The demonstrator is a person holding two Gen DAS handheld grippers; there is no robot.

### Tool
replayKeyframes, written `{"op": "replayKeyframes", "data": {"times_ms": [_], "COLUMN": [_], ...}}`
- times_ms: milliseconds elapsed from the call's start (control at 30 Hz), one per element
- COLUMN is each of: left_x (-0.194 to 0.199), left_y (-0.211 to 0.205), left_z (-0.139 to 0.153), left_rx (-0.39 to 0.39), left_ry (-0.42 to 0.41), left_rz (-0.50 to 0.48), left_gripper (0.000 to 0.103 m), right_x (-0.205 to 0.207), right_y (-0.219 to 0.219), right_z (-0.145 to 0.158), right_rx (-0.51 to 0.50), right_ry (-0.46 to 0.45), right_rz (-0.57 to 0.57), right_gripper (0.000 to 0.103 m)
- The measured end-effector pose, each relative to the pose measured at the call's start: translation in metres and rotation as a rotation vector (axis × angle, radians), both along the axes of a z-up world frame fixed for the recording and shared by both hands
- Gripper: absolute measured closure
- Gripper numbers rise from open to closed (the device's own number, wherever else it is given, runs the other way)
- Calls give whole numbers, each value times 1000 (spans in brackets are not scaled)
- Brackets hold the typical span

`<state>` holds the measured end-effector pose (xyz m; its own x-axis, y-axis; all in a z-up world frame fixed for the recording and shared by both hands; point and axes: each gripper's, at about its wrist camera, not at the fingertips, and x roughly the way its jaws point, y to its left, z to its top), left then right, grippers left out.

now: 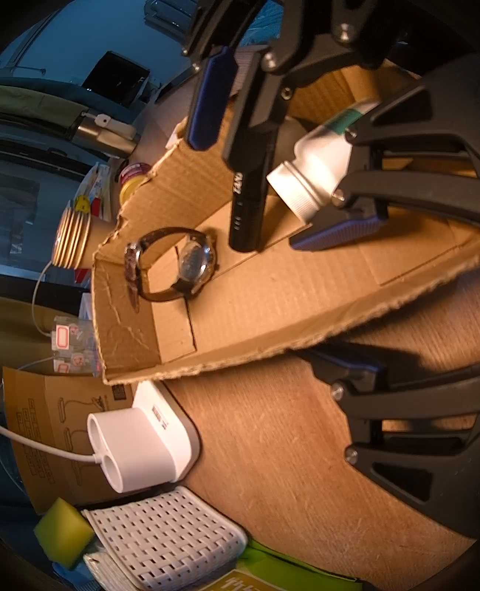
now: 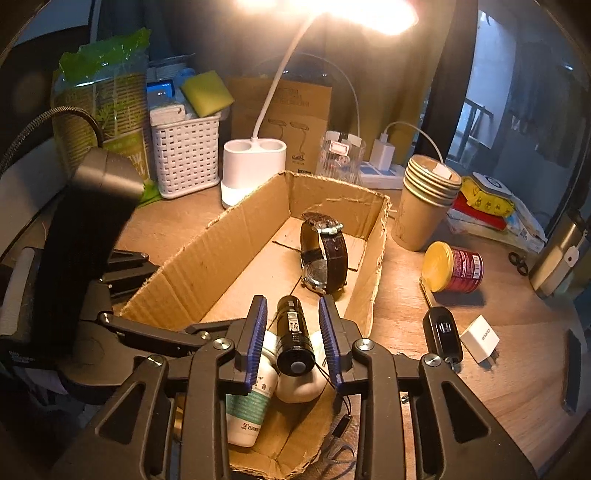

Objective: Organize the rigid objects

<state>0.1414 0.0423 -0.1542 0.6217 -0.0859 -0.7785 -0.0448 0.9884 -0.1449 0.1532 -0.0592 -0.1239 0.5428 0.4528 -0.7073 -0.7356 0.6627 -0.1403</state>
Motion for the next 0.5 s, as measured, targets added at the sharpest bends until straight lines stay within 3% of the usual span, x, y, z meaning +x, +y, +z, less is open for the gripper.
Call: {"op": "replayKeyframes", "data": {"times_ms": [500], "left_x": [0], "left_y": [0], "left_z": [0], "left_rx": [0], "left_ry": [0], "left_rz": [0], "left_gripper": [52], "right_x": [9], "right_y": [-20], "right_z": [11], "right_rx": [73], "right_ry": [-4], "right_rz": [-60], "right_gripper": [72]}}
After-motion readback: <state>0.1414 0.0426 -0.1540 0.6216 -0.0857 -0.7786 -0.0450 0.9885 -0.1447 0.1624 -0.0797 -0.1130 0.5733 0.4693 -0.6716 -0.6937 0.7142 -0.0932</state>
